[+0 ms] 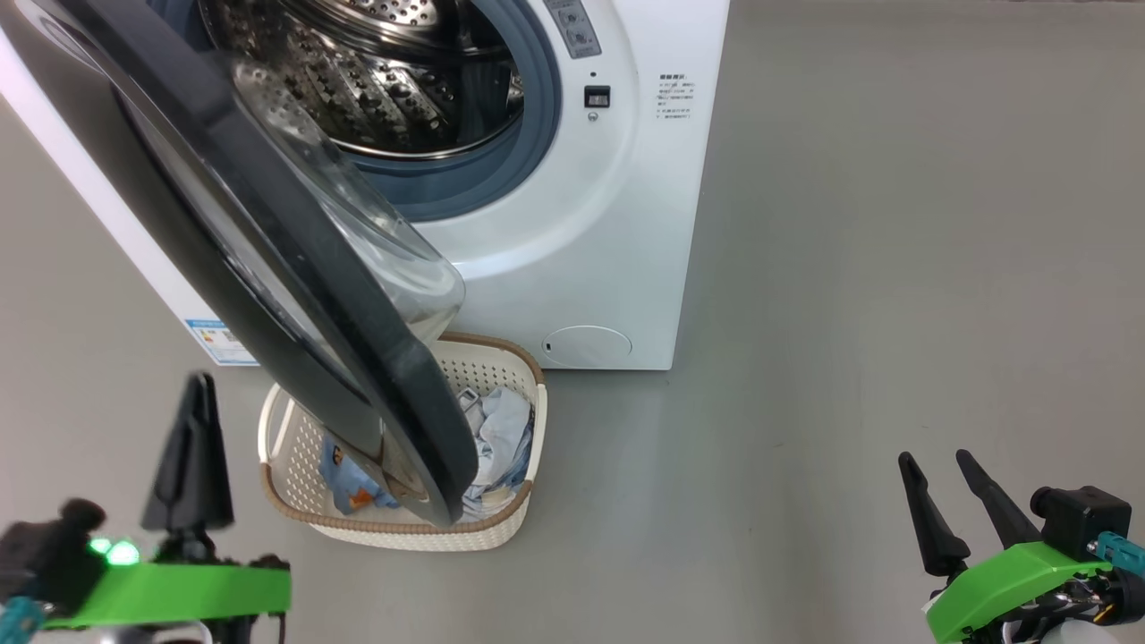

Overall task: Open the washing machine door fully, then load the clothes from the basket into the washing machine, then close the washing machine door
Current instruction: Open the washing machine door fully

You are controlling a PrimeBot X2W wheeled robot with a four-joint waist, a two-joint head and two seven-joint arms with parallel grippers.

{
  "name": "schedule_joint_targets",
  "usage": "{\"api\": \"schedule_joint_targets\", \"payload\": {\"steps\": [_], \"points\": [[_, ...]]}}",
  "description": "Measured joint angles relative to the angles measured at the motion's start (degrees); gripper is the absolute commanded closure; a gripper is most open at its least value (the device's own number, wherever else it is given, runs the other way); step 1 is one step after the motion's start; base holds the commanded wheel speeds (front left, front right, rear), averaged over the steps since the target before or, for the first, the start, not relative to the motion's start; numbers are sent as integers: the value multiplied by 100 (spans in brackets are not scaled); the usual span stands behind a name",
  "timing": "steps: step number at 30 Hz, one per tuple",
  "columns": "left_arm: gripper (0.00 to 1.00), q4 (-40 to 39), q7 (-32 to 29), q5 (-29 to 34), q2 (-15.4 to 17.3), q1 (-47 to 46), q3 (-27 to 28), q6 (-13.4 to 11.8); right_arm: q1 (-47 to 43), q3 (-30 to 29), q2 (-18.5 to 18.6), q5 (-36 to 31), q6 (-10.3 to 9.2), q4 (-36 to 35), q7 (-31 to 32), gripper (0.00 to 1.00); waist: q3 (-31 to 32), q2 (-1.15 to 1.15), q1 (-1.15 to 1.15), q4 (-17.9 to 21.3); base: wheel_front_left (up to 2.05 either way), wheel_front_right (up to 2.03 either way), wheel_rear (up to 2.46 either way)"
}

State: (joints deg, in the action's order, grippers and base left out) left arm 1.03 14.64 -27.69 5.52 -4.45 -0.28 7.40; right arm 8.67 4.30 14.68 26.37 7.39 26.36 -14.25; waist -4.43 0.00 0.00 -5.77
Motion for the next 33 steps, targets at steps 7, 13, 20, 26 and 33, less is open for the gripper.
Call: {"api": "schedule_joint_targets", "payload": {"steps": [7,13,20,26,33], "points": [[100,-1486,5,519,-167,-24,-49,0,-3,18,1,-4,0,-26,0,0,-15,0,0,0,0,0,0],[100,-2074,7,675,-242,-23,-906,0,-1,25,4,-113,0,-82,0,0,-54,0,0,22,0,0,0],[100,-1380,5,477,-253,-19,-2080,0,16,33,8,-121,0,-100,0,0,-85,0,0,72,0,0,0],[100,-326,3,73,-264,-188,-2316,0,43,37,-4,-163,0,-115,0,0,-129,0,0,114,0,0,0],[100,350,0,-185,-277,-562,-2334,0,87,45,-5,-171,0,-146,0,0,-166,0,0,129,0,0,0]]}}
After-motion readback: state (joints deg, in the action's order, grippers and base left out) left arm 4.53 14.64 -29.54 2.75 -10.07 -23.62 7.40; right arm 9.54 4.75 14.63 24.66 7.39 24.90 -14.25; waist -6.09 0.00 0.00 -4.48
